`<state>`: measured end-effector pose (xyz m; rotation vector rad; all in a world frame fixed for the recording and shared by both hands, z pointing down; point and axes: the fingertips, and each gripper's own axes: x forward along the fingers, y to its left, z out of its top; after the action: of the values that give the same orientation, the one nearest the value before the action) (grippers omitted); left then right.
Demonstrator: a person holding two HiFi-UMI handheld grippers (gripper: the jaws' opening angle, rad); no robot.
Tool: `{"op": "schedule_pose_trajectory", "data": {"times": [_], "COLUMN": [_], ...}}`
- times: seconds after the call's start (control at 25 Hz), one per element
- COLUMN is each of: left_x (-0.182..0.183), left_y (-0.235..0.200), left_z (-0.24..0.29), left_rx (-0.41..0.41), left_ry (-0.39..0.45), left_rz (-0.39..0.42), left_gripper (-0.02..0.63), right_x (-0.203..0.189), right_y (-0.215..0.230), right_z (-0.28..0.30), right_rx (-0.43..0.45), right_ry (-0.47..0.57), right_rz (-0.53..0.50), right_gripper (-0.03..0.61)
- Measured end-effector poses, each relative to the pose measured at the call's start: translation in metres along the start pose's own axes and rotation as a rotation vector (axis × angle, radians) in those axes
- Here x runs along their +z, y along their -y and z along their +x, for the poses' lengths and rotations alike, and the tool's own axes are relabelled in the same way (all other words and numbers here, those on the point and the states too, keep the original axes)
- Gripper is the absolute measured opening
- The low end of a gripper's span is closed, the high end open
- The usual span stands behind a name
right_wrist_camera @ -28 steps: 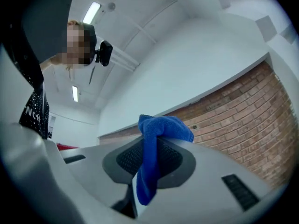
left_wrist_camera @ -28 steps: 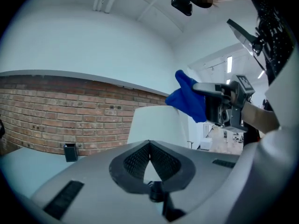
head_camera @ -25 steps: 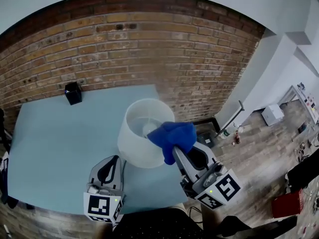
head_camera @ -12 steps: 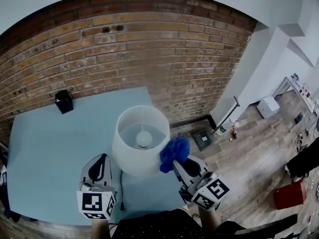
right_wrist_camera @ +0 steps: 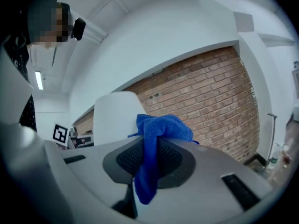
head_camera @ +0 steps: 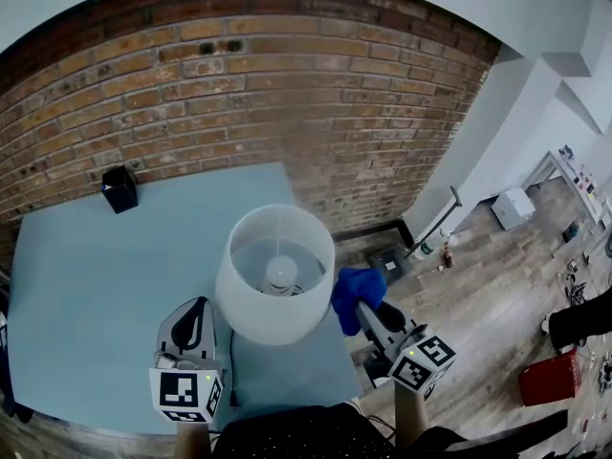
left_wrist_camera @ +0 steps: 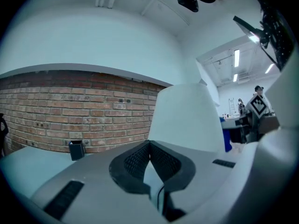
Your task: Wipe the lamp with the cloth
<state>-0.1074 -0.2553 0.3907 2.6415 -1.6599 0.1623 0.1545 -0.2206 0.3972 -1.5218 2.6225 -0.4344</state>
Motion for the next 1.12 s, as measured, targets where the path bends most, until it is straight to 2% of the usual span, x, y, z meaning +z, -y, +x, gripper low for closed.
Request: {"op": "schedule_pose_trajectory", "data": {"times": [0.2,0.32,0.4,0.52,0.68,0.84,1.12], "left_x": [0.01,0.023,0.032,0.038,0.036,0.029,0.028], "left_y": [-0.01,-0.018,-0.023,-0.03,-0.035,-0.037,-0.04], "left_z": [0.014,0.025,0.033,0.043,0.053,0.06,0.074], "left_rx": [0.002,0.007,0.009,0.012,0.006,-0.002,0.001], "left_ry": [0.016,0.041,0.057,0.069,0.052,0.026,-0.021], "left_rz": [0.032,0.051,0.057,0.054,0.057,0.055,0.025], "left_gripper": [0.009,0.009,0.009,0.009,0.009,0.009,0.009], "right_x": [0.099,0.138,0.146,0.136,0.109,0.076,0.018], "right_y": [-0.017,-0.039,-0.051,-0.055,-0.036,-0.016,0.026], "right_z": [0.016,0.036,0.048,0.062,0.073,0.084,0.105], "right_rx": [0.151,0.245,0.285,0.299,0.272,0.237,0.188], "right_ry": [0.18,0.206,0.187,0.142,0.081,-0.035,-0.283], "right_rz": [-0.037,-0.088,-0.115,-0.112,-0.038,-0.049,0.002], "right_gripper": [0.061,0.061,0.061,0.061,0.061,0.061,0.061]}}
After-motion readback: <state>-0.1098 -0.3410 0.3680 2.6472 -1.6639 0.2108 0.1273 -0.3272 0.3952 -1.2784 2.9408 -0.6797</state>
